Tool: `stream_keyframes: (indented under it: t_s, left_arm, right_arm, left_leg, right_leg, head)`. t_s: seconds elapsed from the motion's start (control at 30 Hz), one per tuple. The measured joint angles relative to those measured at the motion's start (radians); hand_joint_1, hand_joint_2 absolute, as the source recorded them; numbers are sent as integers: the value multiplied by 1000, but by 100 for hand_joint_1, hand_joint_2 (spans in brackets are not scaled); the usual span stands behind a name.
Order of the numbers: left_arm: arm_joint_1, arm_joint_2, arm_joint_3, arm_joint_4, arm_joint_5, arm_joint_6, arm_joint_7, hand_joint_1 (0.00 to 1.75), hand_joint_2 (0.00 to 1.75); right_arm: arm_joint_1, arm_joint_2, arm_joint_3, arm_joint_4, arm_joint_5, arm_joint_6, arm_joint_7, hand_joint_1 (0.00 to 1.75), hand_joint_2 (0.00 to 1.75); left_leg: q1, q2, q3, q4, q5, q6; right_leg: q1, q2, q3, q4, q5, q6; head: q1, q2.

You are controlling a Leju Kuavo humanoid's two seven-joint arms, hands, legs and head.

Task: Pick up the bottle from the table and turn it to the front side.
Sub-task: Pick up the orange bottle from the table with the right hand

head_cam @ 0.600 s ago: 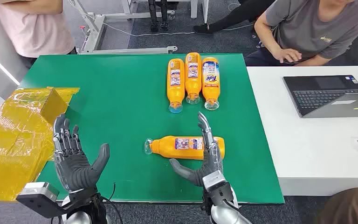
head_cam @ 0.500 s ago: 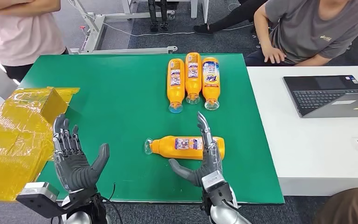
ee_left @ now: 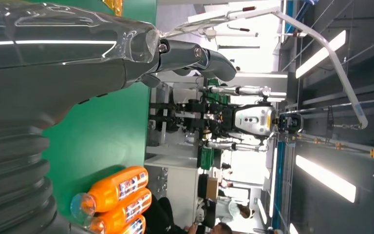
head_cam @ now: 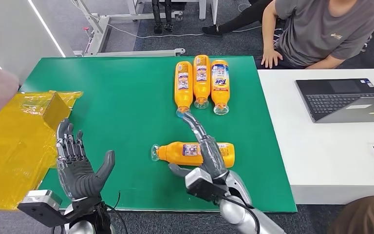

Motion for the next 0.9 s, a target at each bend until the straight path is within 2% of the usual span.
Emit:
stream_keyframes:
  t_s: [0.1, 0.2, 0.33, 0.43, 0.6, 0.9]
  left_arm:
    - [-6, -1, 0, 3, -2, -14, 0, 0, 175]
    - [-14, -3, 0, 7, -3, -34, 0, 0, 175]
    - [-31, -9, 1, 17, -1, -69, 0, 0, 175]
    - [-44, -10, 2, 24, 4, -89, 0, 0, 175]
    - [-52, -10, 2, 33, 8, -117, 0, 0, 175]
    - [-67, -25, 2, 65, 9, -159, 0, 0, 175]
  right_arm:
    - [-89, -11, 6, 55, 105, 150, 100, 0, 175]
    - [-171, -16, 9, 119, 172, 278, 145, 0, 175]
    - [-284, -20, 23, 229, 219, 460, 147, 0, 175]
    - [-359, -26, 43, 310, 230, 555, 123, 0, 175]
    - [-423, -46, 89, 406, 247, 637, 110, 0, 175]
    - [-440, -96, 160, 505, 258, 701, 123, 0, 175]
  left_leg:
    - [0, 0, 0, 0, 0, 0]
    - [0, 0, 0, 0, 0, 0]
    - [0, 0, 0, 0, 0, 0]
    - [0, -1, 0, 1, 0, 0]
    - [0, -1, 0, 1, 0, 0]
    - [0, -1, 0, 1, 0, 0]
  right_leg:
    - [0, 0, 0, 0, 0, 0]
    - [0, 0, 0, 0, 0, 0]
    - [0, 0, 0, 0, 0, 0]
    - [0, 0, 0, 0, 0, 0]
    - [0, 0, 0, 0, 0, 0]
    - [0, -1, 0, 0, 0, 0]
  head:
    - [0, 0]
    - [0, 0]
    - [0, 0]
    - [0, 0]
    - [0, 0]
    - [0, 0]
